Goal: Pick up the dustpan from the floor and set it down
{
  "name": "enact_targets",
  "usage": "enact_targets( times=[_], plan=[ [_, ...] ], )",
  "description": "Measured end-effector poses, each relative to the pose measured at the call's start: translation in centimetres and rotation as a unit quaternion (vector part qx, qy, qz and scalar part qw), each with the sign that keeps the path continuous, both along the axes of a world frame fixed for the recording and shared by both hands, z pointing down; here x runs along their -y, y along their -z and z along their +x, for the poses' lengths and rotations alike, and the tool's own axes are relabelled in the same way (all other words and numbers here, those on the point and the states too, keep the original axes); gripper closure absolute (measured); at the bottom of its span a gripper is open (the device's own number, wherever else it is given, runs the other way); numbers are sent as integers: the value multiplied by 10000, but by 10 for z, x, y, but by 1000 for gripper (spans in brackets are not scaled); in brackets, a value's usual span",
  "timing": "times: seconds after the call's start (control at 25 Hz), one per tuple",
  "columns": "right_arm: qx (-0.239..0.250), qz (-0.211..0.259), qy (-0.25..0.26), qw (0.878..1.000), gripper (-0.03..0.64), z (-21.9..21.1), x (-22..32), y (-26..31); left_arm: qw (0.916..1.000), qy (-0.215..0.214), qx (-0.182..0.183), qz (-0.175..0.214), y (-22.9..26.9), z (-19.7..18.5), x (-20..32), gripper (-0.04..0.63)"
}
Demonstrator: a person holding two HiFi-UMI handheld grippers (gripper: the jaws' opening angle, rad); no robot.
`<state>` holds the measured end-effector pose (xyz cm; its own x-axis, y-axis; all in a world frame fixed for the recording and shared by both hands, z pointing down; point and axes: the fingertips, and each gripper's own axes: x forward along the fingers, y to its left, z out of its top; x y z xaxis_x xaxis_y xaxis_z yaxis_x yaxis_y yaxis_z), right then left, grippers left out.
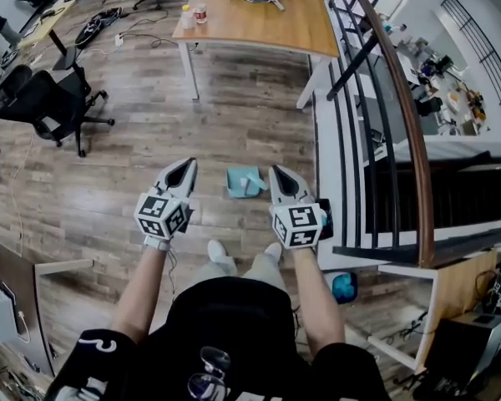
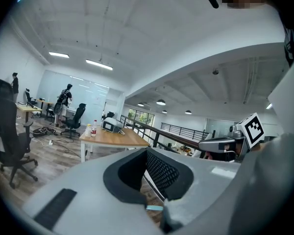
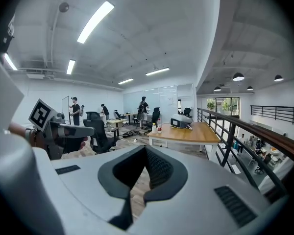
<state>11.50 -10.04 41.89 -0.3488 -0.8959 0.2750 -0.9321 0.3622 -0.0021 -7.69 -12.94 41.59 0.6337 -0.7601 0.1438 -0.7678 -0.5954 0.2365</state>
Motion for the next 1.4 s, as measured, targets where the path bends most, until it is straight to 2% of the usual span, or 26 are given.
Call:
enact_targets(
  times=[0.28, 0.68, 1.04, 1.4],
  plan=[
    [31, -65, 211, 9998, 624, 0, 15, -3, 9999, 102, 71, -49, -8, 8, 8, 598],
    [1, -103, 557, 9984, 624, 41, 55, -14, 9990, 442, 110, -44, -1, 47, 35, 598],
    [-34, -240, 831, 9962, 624, 69, 74, -24, 9978, 631, 23, -198, -6, 80, 45, 598],
    [59, -499, 1231, 9911, 624, 68, 86, -80, 9956, 771, 101, -521, -45, 82, 48, 598]
  ],
)
